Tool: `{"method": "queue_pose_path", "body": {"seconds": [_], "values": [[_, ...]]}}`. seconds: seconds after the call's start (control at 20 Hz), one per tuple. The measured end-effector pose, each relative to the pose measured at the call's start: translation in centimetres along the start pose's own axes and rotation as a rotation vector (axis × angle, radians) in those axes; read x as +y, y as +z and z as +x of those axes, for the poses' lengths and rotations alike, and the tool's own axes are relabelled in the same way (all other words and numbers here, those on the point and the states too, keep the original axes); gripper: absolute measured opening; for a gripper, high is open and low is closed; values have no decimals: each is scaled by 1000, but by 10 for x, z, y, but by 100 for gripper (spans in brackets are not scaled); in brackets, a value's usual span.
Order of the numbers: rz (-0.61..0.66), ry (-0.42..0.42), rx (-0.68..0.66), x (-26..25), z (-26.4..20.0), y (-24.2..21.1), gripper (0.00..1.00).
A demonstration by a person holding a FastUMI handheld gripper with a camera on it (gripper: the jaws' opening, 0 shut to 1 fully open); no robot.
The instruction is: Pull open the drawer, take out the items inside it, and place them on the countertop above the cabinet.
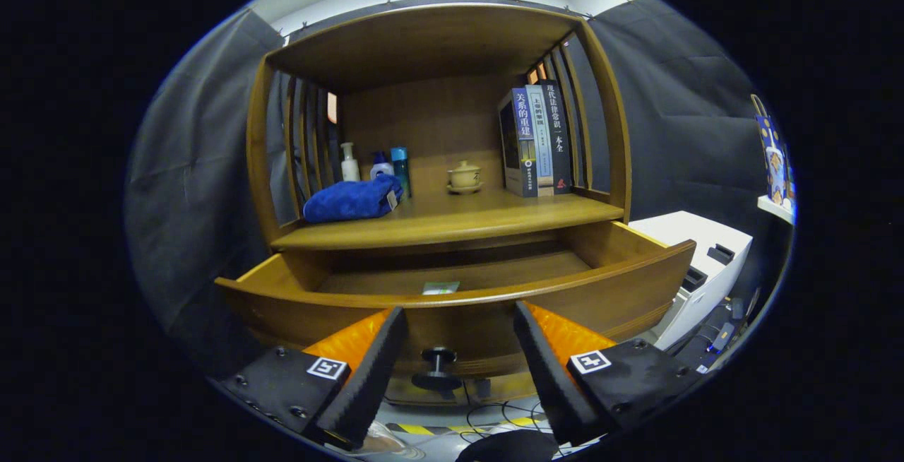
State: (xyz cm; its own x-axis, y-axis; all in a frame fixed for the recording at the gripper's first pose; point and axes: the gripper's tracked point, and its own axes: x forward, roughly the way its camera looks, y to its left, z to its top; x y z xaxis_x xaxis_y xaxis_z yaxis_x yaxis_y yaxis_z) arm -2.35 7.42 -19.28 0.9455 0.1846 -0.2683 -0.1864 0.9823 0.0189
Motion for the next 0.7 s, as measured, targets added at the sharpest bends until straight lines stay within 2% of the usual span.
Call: {"method": "queue_pose_path", "body": {"seconds": [0.15, 0.25, 0.35, 0.45, 0.55, 0.7], "values": [[-34, -4, 30, 1, 0, 3, 99], [-60, -12, 27, 4, 3, 22, 99], [-37, 54, 22, 21, 11, 51, 98], [-46, 77, 37, 29, 26, 75, 98], [-82, 84, 128, 33, 50, 76, 98], [-109, 120, 341, 46, 82, 47, 99]]}}
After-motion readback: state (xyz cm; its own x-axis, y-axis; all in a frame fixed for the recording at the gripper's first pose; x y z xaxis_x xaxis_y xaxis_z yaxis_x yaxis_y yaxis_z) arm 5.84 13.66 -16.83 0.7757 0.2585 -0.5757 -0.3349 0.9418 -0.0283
